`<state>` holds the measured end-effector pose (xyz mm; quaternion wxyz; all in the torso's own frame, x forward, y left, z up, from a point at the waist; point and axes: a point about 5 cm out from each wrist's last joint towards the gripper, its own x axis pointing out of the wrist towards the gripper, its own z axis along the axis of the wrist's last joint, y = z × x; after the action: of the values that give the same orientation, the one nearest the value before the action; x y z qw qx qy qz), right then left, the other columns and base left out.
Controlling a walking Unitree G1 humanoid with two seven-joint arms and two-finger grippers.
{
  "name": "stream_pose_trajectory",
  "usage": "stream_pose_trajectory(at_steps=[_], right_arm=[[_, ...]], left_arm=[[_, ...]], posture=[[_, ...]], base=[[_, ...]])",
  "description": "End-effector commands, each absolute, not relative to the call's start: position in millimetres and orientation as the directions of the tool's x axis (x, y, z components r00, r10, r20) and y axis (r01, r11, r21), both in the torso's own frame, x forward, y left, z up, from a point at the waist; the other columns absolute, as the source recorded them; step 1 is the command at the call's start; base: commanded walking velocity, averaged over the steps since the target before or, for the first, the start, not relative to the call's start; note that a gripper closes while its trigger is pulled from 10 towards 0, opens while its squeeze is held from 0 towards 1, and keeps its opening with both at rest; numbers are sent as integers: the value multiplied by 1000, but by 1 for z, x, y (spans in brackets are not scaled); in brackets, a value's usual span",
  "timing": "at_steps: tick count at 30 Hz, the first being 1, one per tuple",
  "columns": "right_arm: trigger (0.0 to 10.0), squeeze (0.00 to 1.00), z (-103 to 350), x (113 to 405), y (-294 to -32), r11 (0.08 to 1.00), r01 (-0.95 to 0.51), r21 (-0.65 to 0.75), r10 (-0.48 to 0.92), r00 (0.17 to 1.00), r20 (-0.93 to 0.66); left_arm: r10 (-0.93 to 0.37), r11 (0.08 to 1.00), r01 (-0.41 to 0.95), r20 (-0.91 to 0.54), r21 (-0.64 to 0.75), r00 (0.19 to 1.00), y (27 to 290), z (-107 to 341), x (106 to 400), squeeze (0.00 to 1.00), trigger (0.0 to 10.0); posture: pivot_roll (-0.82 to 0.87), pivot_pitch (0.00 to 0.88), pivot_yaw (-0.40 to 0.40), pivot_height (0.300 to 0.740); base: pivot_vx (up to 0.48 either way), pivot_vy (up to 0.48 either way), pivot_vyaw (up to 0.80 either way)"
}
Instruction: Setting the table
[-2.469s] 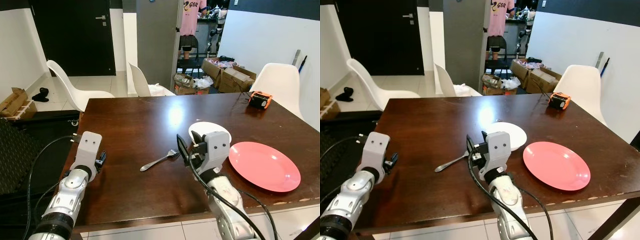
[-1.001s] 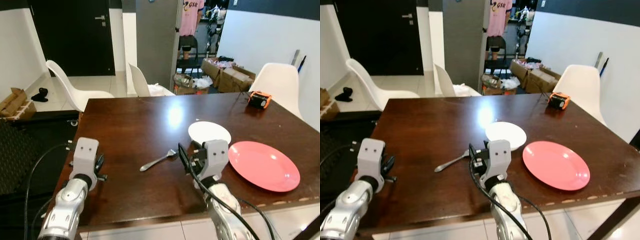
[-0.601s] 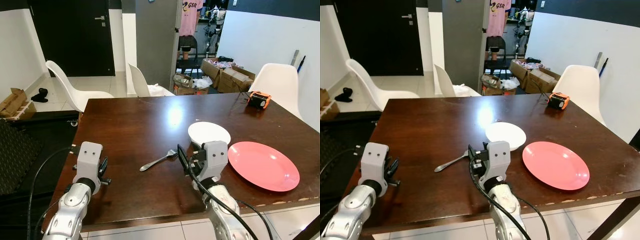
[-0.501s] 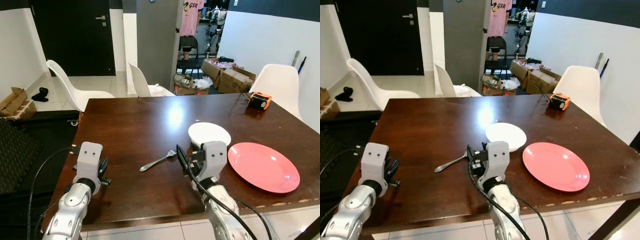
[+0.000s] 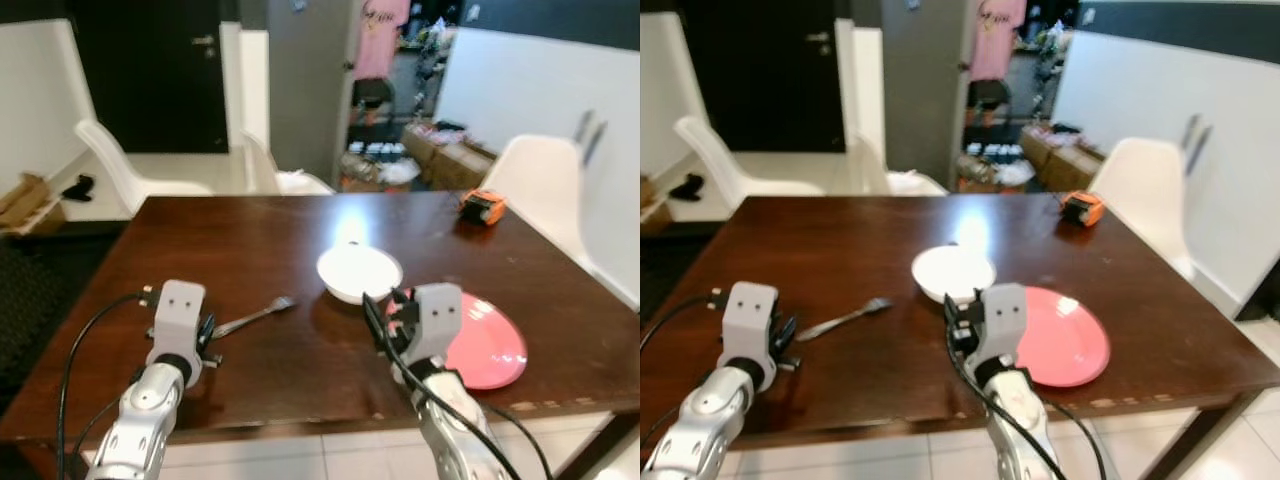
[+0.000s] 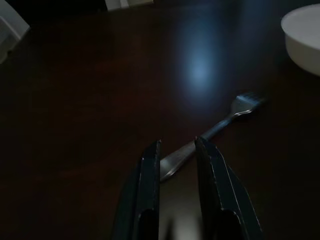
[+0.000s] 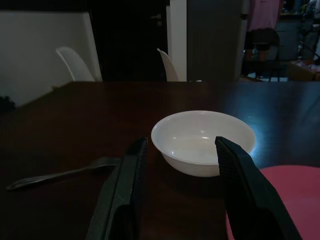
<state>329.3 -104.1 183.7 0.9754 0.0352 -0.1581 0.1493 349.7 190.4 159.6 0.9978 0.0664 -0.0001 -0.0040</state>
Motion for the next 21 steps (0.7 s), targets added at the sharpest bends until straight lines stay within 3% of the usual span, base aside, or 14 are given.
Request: stream_pose_trajectory(at_steps=[1,21], right_arm=[[10000,0,181,329,-106,953,-303,23,282,909,308],[10000,0,181,329,-106,954,-300,26,278,910,308]], left_arm=[[-2,991,8,-41,131,999,190,151,349,0,10000],[9,991,-6,-22,134,1000,192,156,352,0,10000]], posture=[[22,78,60,740],[23,83,65,740]], base=[[0,0,0],[17,0,0]])
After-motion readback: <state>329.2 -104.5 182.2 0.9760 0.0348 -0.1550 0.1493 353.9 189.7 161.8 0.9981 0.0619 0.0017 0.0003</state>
